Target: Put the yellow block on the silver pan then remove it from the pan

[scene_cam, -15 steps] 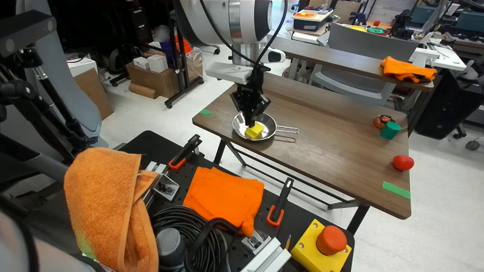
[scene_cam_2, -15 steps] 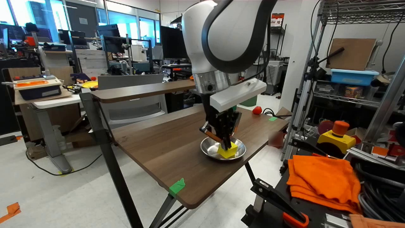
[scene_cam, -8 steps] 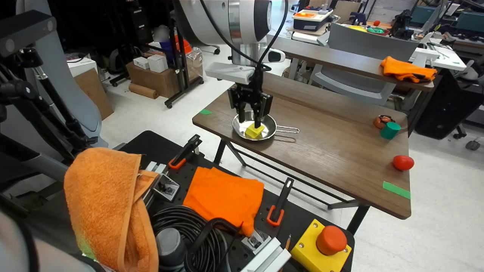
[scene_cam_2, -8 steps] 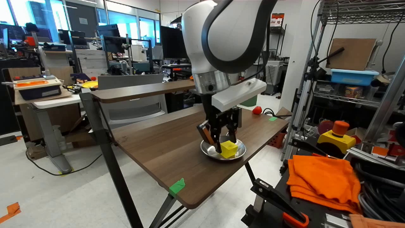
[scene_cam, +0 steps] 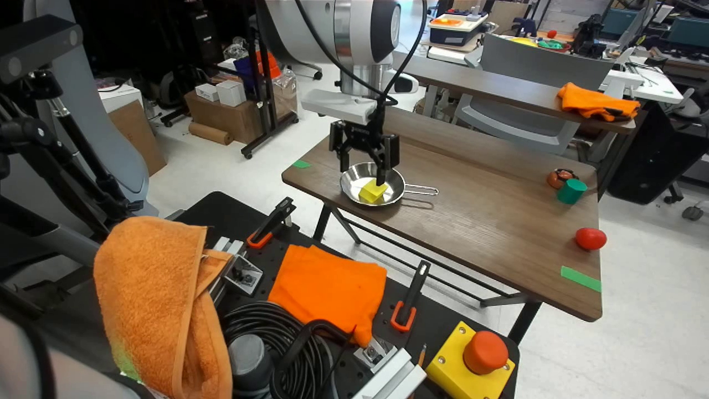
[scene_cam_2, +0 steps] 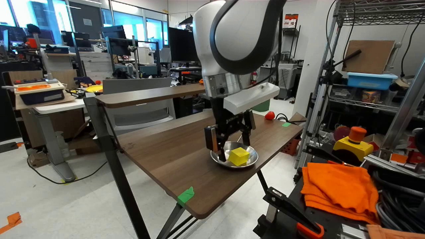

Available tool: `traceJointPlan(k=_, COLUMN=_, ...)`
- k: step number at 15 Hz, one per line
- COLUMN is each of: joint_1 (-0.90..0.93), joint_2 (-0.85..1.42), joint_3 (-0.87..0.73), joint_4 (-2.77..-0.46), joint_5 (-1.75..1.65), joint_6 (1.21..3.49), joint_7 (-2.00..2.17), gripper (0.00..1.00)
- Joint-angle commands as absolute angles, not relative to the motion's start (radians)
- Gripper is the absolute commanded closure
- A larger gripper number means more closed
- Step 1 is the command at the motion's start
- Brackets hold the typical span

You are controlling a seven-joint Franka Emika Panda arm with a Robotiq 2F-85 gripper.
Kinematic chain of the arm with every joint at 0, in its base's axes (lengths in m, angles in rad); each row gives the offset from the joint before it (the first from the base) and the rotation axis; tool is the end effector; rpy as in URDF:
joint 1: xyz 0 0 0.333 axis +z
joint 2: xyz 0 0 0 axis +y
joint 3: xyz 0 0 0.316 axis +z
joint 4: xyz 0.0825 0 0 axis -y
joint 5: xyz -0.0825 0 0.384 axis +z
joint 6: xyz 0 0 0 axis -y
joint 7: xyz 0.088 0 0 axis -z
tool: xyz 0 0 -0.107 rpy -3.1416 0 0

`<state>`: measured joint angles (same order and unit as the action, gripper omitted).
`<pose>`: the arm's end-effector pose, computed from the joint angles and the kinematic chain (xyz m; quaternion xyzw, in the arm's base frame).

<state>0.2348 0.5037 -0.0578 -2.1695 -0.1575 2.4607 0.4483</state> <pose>0.5272 0.0929 0.1418 0.9905 -0.0665 -0.0834 0.0868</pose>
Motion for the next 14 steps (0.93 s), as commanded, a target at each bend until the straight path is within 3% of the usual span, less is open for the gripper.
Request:
traceJointPlan(k=1, joint_1=0.164, joint_2=0.501, joint_3=0.0, joint_4=-2.174, joint_5=-0.049, joint_6=2.463, joint_7=0.344, gripper=0.0)
traceJointPlan(k=14, joint_1=0.152, joint_2=0.486, joint_3=-0.007, joint_4=-2.182, joint_5=-0.025, joint_6=2.464, joint_7=0.303, gripper=0.0)
